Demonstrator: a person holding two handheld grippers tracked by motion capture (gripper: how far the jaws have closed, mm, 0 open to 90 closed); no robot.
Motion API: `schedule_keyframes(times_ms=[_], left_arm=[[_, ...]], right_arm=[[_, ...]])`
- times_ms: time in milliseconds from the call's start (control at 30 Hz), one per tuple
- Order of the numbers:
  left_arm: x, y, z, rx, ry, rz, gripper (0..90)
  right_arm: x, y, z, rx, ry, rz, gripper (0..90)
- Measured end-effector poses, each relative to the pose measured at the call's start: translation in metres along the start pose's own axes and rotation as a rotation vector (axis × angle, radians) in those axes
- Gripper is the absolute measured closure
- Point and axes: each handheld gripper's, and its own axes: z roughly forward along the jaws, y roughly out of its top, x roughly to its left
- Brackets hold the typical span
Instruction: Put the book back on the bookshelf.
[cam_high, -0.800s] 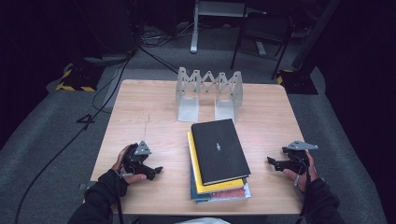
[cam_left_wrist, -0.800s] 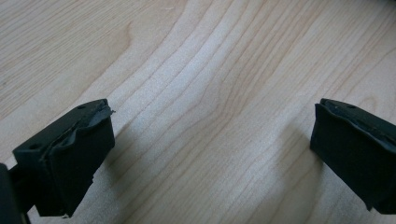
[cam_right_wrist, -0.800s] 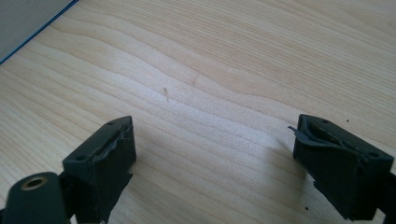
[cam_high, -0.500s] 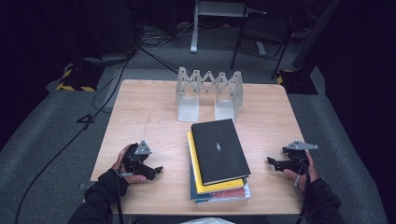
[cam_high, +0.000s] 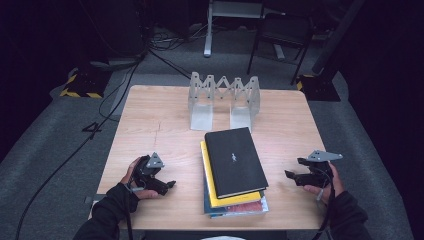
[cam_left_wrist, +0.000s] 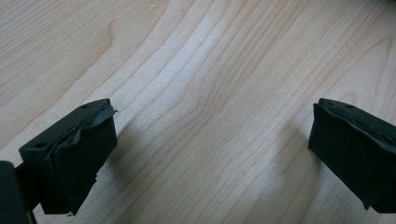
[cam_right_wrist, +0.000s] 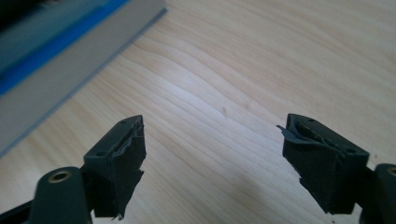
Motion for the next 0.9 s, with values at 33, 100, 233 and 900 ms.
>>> schedule_keyframes(times_ms=[33,100,233,900], left_arm=[[-0.001,0.0,0.0,0.0,-0.002,-0.002,1.1],[-0.001,0.001,0.001,0.0,-0.003,0.001,1.1],[-0.002,0.001,0.001,-0.001,-0.003,0.004,1.0],[-0.003,0.001,0.003,-0.013,-0.008,0.006,0.4]], right_arm=[[0.004,0.003,-0.004,-0.015,0.012,-0.013,23.8],[0.008,0.006,-0.008,-0.032,0.031,-0.021,24.1],[0.025,0.018,-0.02,-0.061,0.062,-0.078,24.8],[0.073,0.051,-0.038,-0.137,0.234,-0.209,26.8]])
